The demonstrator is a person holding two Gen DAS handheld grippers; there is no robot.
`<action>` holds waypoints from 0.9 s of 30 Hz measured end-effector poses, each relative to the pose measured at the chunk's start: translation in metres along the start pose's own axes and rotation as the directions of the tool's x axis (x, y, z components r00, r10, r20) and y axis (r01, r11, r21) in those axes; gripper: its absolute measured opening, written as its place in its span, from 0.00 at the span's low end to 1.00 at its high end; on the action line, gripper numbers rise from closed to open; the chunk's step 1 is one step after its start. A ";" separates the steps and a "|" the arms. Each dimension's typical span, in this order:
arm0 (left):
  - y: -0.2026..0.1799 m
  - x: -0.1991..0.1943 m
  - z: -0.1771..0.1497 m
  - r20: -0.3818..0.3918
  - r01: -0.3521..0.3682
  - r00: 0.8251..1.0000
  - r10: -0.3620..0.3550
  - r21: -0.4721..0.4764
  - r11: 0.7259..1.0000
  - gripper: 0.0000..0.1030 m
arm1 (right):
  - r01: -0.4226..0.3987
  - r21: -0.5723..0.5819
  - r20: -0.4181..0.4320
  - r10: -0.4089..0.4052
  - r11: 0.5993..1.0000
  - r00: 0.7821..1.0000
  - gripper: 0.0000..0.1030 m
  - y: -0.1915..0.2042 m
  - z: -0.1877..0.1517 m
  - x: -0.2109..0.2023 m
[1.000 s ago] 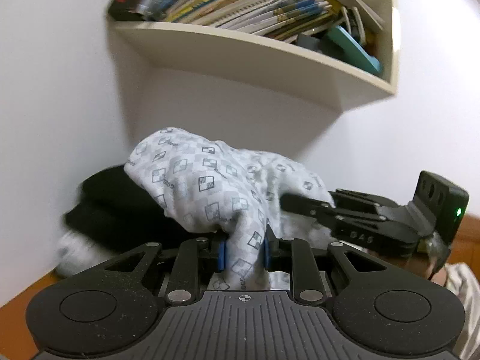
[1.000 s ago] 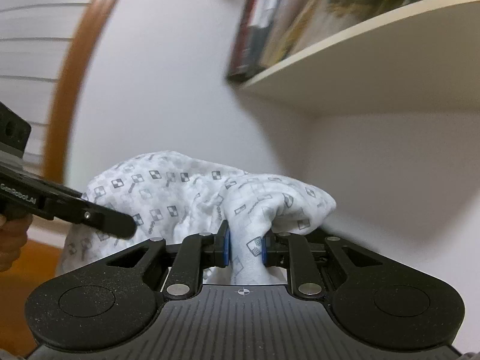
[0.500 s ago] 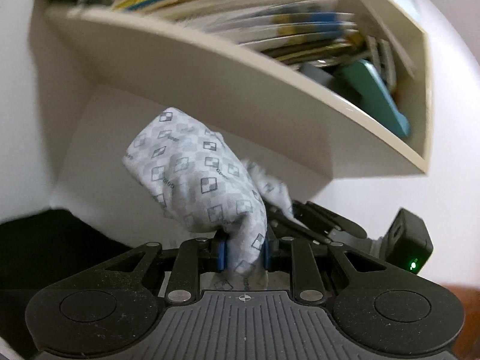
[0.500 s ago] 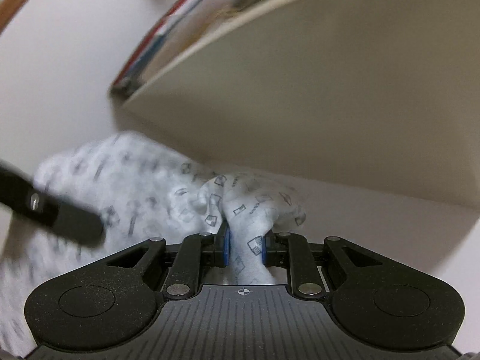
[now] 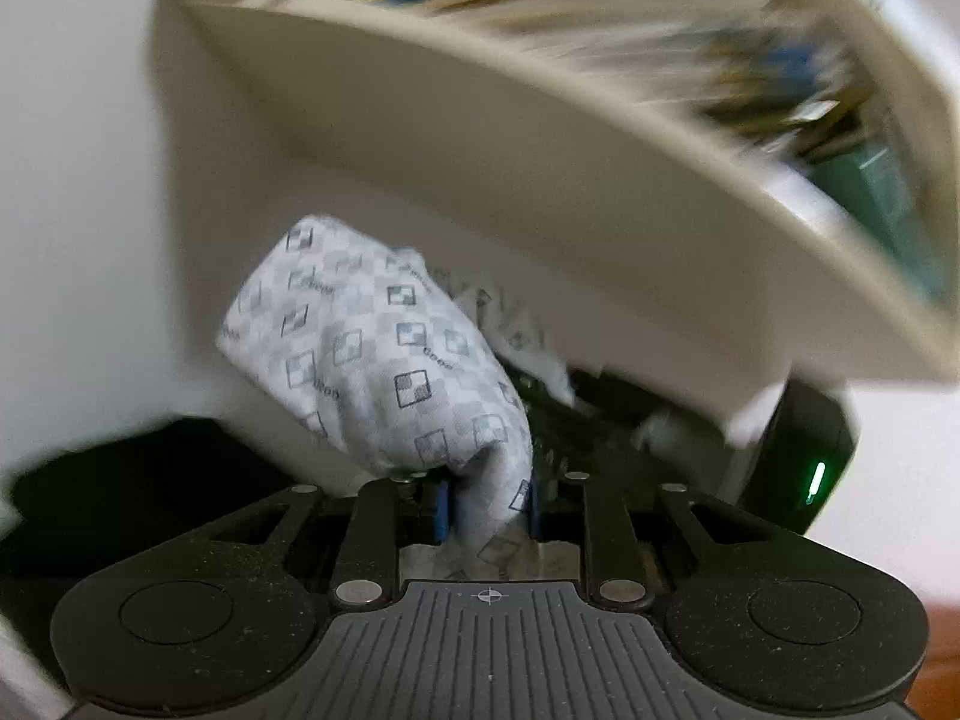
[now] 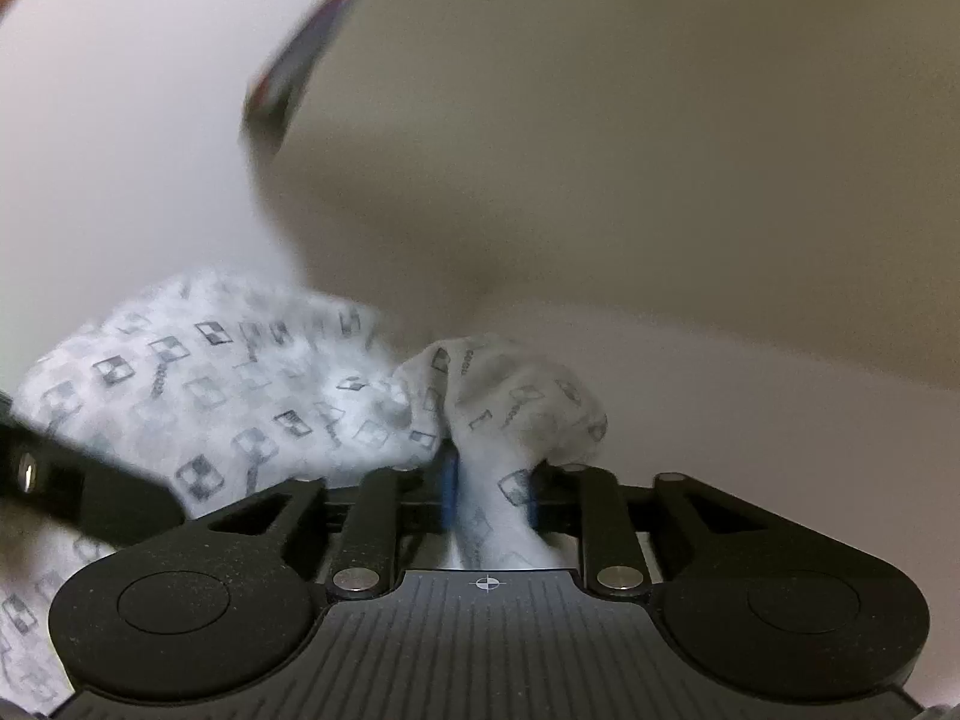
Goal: Fold clothes
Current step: 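Lift the folded garment with both tools and carry it onto the clothes stack, then open both tools and lay the garment on top of the stack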
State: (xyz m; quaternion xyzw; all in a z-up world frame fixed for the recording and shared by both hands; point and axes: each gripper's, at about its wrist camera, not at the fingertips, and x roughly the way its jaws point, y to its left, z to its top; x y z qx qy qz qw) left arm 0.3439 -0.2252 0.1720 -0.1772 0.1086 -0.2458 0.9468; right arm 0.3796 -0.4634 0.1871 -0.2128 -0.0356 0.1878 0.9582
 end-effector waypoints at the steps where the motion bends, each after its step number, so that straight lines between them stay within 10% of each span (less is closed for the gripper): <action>1: 0.015 0.010 -0.003 -0.061 -0.059 0.996 0.058 -0.004 0.998 0.33 | 0.003 -0.026 -0.066 -0.004 1.000 0.998 0.49 0.006 -0.009 0.025; 4: 0.050 0.016 -0.014 -0.125 -0.145 0.982 0.143 -0.006 0.989 0.36 | 0.021 -0.084 -0.206 -0.038 0.996 0.978 0.51 0.022 -0.032 0.084; 10: 0.086 -0.004 -0.033 -0.095 -0.196 0.976 0.197 0.026 0.980 0.50 | 0.044 0.095 -0.088 -0.035 0.995 0.995 0.54 0.003 -0.046 0.041; 19: 0.100 -0.031 -0.032 0.014 -0.251 0.968 0.251 0.037 0.967 0.50 | -0.083 0.326 -0.161 0.142 0.942 0.977 0.43 -0.029 -0.113 0.000; 22: 0.096 -0.013 -0.022 0.020 -0.379 0.925 0.379 0.126 0.917 0.40 | -0.044 0.296 -0.212 0.111 0.954 0.971 0.42 -0.024 -0.120 0.008; 27: 0.090 -0.015 -0.026 0.065 -0.385 0.923 0.380 0.218 0.897 0.38 | 0.067 0.294 -0.196 -0.008 0.954 0.981 0.41 -0.030 -0.118 -0.003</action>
